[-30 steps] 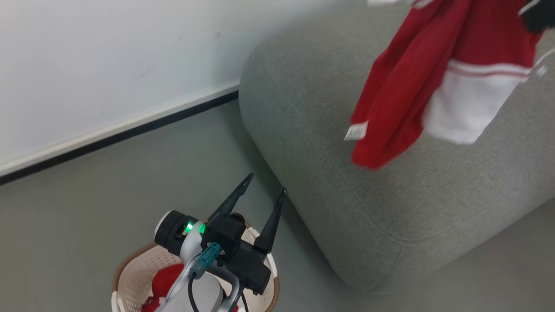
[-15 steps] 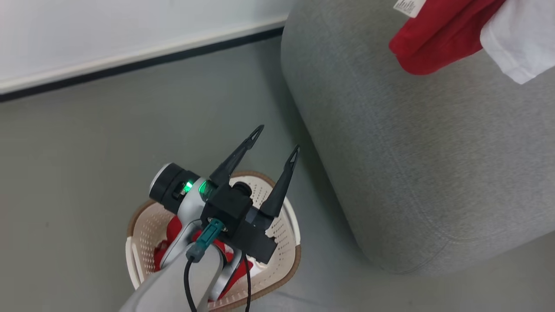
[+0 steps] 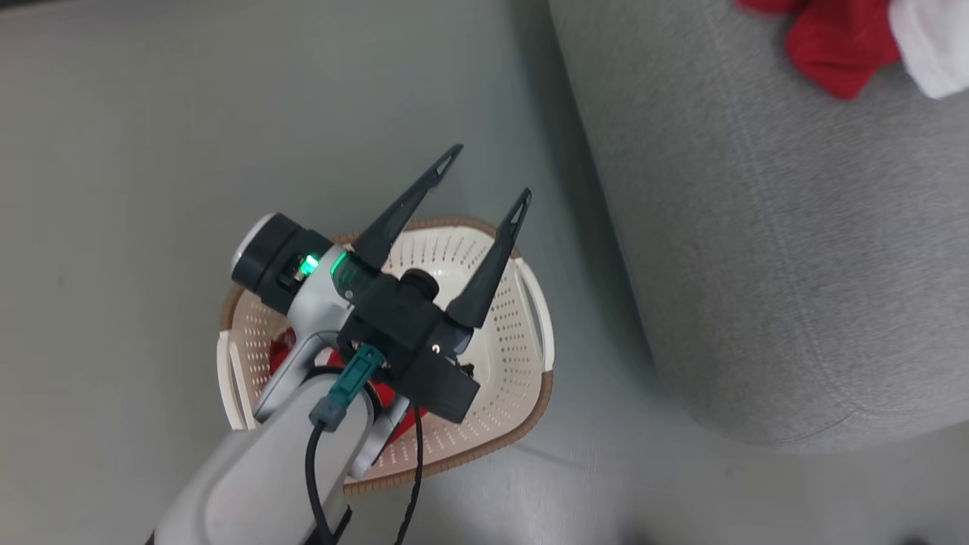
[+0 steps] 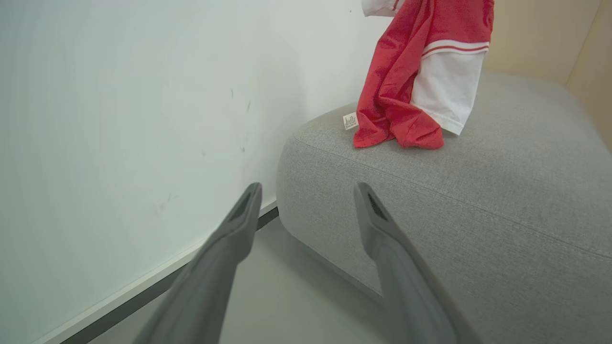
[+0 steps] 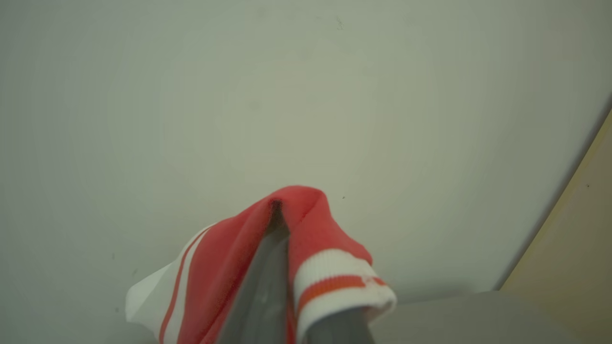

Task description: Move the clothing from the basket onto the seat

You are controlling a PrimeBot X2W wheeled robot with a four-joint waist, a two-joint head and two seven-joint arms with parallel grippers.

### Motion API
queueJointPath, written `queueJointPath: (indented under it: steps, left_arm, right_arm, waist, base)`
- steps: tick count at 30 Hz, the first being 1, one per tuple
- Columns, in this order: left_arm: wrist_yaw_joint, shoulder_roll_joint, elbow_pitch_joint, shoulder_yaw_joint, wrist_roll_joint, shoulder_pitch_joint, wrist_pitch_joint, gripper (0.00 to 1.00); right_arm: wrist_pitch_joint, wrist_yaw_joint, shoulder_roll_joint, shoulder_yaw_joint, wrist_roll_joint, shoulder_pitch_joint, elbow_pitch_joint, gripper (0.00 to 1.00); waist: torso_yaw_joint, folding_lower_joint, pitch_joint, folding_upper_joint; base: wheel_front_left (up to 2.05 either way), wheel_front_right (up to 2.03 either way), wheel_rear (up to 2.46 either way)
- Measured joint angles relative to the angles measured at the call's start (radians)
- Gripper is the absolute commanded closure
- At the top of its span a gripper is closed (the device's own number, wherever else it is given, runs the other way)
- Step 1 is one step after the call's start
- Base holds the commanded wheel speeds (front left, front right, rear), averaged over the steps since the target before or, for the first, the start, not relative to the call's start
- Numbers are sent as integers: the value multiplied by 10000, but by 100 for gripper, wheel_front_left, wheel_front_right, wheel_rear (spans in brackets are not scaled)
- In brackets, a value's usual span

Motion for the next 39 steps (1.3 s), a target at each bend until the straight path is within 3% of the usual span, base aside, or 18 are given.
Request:
queueJointPath:
  steps: [16,17,18,19,20,21,22,39]
  left_arm:
    - [-21,245,-10,59,190,-457,339,0]
    - [-21,247,12,59,205,-461,339,0]
    - [-21,261,54,69,207,-461,339,0]
    - [-21,267,102,73,209,-461,339,0]
    - [-21,270,148,75,209,-462,337,0]
    - [-21,272,186,79,207,-462,334,0]
    - [-21,278,211,88,207,-462,330,0]
    - [73,205,1216,345,-150,147,-295,0]
  right_arm:
    - [-362,-56,1806,527,77,1745,1486,100]
    - [-384,-56,1904,545,77,1807,1561,89]
    - [-441,-56,2025,571,77,1847,1641,89]
    - [-443,-56,2119,594,77,1893,1674,75]
    - [-453,-54,2197,608,77,1958,1684,51]
    - [-466,-52,2245,625,77,2040,1697,7]
    - [-523,-15,2280,633,77,2117,1722,0]
    - [-612,79,2807,1012,-297,4494,767,0]
  waist:
    - [133,0,1598,0]
    - [125,0,1622,0]
    - [108,0,1631,0]
    - [86,0,1625,0]
    - [63,0,1605,0]
    - [42,-1,1577,0]
    - [21,-1,1544,0]
    - [-373,-3,126,-3]
  base:
    - [0,0,0]
    - [0,0,0]
    - [0,0,0]
    - [0,0,0]
    - [0,0,0]
    - [0,0,0]
    - [0,0,0]
    - [0,0,0]
